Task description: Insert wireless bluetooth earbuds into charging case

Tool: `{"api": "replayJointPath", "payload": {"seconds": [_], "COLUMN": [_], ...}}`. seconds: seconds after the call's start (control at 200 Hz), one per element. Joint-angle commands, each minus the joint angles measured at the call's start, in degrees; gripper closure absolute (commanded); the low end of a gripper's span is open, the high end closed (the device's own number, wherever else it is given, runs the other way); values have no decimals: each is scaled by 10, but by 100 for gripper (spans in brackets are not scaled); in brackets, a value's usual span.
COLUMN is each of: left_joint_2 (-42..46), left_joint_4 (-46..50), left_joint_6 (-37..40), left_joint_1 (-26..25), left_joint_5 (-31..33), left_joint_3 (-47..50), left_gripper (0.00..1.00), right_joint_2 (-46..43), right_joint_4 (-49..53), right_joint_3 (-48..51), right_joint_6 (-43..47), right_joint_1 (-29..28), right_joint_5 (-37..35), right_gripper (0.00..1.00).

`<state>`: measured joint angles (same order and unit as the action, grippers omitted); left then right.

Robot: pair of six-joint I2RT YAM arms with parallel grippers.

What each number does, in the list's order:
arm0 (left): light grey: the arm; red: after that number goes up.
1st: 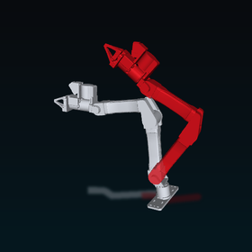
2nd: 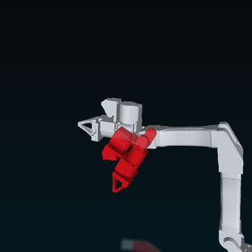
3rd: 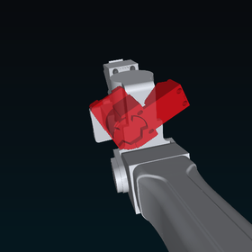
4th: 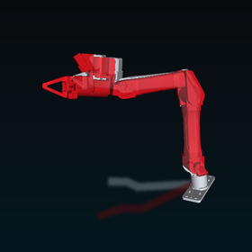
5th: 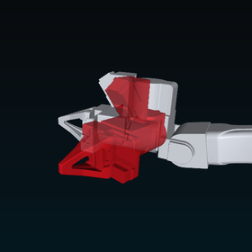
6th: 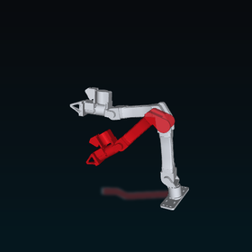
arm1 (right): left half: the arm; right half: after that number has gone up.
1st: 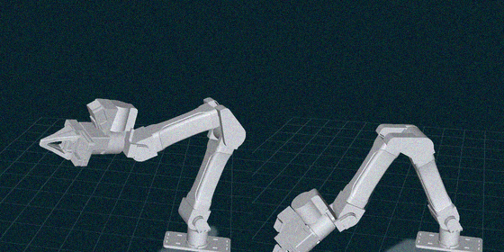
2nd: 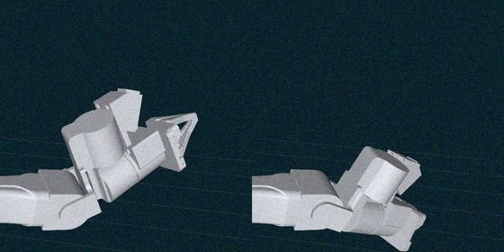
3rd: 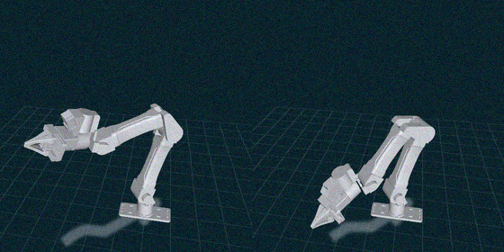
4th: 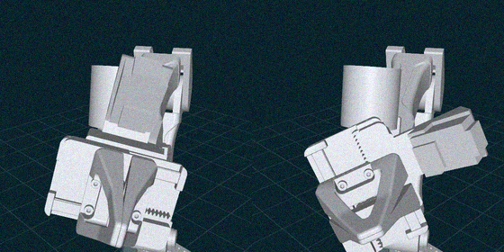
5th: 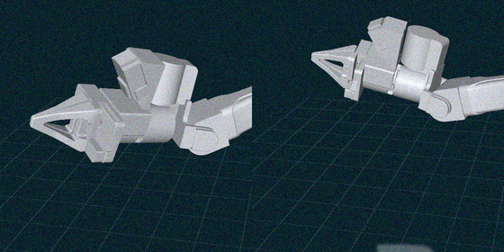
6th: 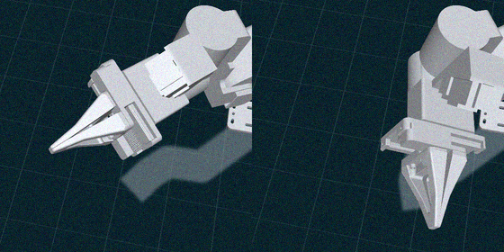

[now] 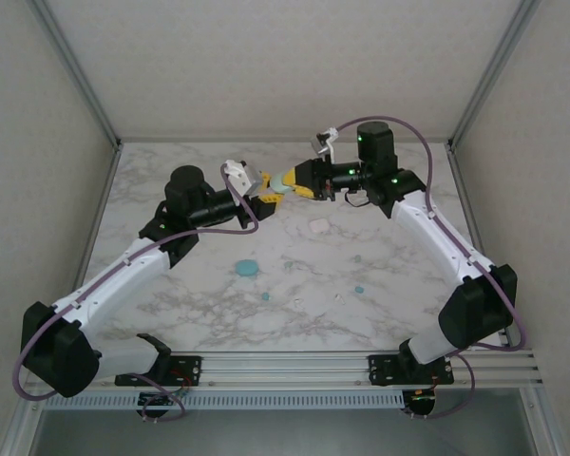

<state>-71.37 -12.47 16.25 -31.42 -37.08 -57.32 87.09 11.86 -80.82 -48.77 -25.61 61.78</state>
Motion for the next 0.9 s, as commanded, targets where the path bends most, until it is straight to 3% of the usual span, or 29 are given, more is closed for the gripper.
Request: {"api": "replayJointPath", "payload": {"seconds": [0.0,0.16,0.36,0.896], "left_joint_2": [0,-6,-21,-60], "left_joint_4": [-29,-70,-151,-235], "left_joint_6": [-9,-43,-101,-167], "left_joint_1": [-8,-8,-6,15], "left_joint_5": [-20,-24,-39,-71], "left_joint_3": [-17,-6,4,0], "left_gripper": [56,44,42,41], "right_joint_2": [-8,-17,-26,-43], "right_joint_4": [-97,-247,-385,-454], "right_joint_3": [31,82,122,144], "right_joint_6": [-73,-187,-291,-346], "right_joint_1": [0,0,-3,-5], "right_joint_5": [-8,-22,-45,-54], "right_gripper": [80,82,83,85]}}
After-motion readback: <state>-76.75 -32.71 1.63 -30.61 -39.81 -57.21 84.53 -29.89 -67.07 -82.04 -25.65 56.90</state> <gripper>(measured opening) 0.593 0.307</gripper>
